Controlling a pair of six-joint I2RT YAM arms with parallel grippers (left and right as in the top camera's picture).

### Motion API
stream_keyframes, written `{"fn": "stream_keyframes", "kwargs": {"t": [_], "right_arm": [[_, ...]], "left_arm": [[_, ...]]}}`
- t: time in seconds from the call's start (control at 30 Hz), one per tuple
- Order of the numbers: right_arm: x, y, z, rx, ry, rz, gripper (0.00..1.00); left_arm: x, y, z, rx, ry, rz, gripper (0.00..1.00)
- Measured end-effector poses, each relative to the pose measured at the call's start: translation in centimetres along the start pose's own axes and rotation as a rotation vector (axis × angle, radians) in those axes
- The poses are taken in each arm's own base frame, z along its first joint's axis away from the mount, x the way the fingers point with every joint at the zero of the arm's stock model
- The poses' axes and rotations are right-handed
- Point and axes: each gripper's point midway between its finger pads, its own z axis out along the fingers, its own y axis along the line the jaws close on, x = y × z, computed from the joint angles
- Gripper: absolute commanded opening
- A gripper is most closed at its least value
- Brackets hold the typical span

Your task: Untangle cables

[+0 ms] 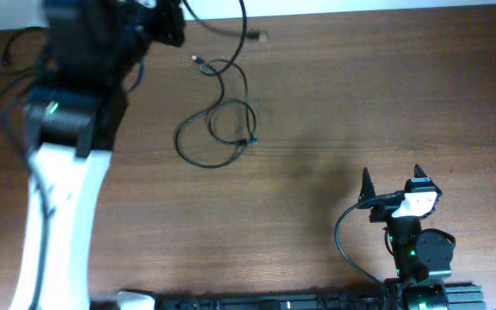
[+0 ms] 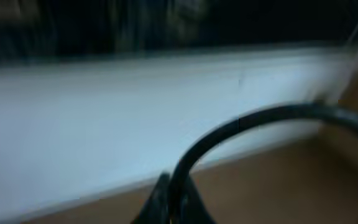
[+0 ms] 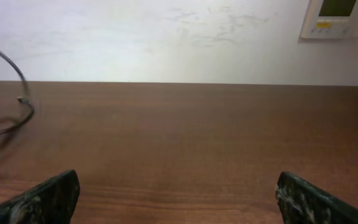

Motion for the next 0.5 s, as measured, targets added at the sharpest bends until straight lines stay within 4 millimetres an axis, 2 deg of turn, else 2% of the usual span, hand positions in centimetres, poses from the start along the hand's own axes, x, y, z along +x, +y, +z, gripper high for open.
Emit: {"fn": "stream_keyframes", "kwargs": {"t": [0.03,0.07,0.1,0.13,0.17,0.2,0.3,0.33,0.37,0.43,0.47,0.5], "right_arm": [[0.0,0.0,0.0,0.000,0.001,0.001,0.98],[0.0,0.0,0.0,0.000,0.000,0.000,0.98],[0.0,0.0,0.0,0.000,0.000,0.001,0.98],[0.0,0.0,0.0,0.000,0.000,0.001,0.98],[0.0,0.0,0.0,0.000,0.000,0.000,0.98],[0.0,0.0,0.0,0.000,0.000,0.000,0.99],[0.0,0.0,0.0,0.000,0.001,0.000,0.98],[0.0,0.0,0.0,0.000,0.000,0.001,0.99],[0.0,0.0,0.0,0.000,0.000,0.000,0.98],[0.0,0.0,0.0,0.000,0.001,0.000,0.98],[0.0,0.0,0.0,0.000,0.002,0.000,0.98],[0.0,0.0,0.0,0.000,0.001,0.000,0.98]], "left_arm": [[-2.2,-0.4,-1.5,0.002,-0.071,0.005,0.00],[-5.7,-0.7,-3.7,-0.012,-0.196,0.008,0.00],[-7.8,-0.6,-5.4,-0.041,-0.273,0.006,0.00],[-8.8,-0.2,-6.4,-0.073,-0.311,0.002,0.00],[-10.3,1.2,-7.8,-0.168,-0.378,-0.016,0.00],[-11.0,3.2,-8.7,-0.293,-0.418,-0.043,0.00],[-11.2,9.3,-11.1,-0.637,-0.487,-0.112,0.00],[-10.7,12.3,-12.3,-0.777,-0.493,-0.126,0.00],[-10.4,13.7,-12.9,-0.844,-0.493,-0.131,0.00],[-9.1,14.5,-12.5,-0.865,-0.426,-0.111,0.00],[-8.2,13.9,-11.5,-0.814,-0.355,-0.076,0.00],[-5.7,12.2,-9.0,-0.672,-0.204,0.004,0.00]]}}
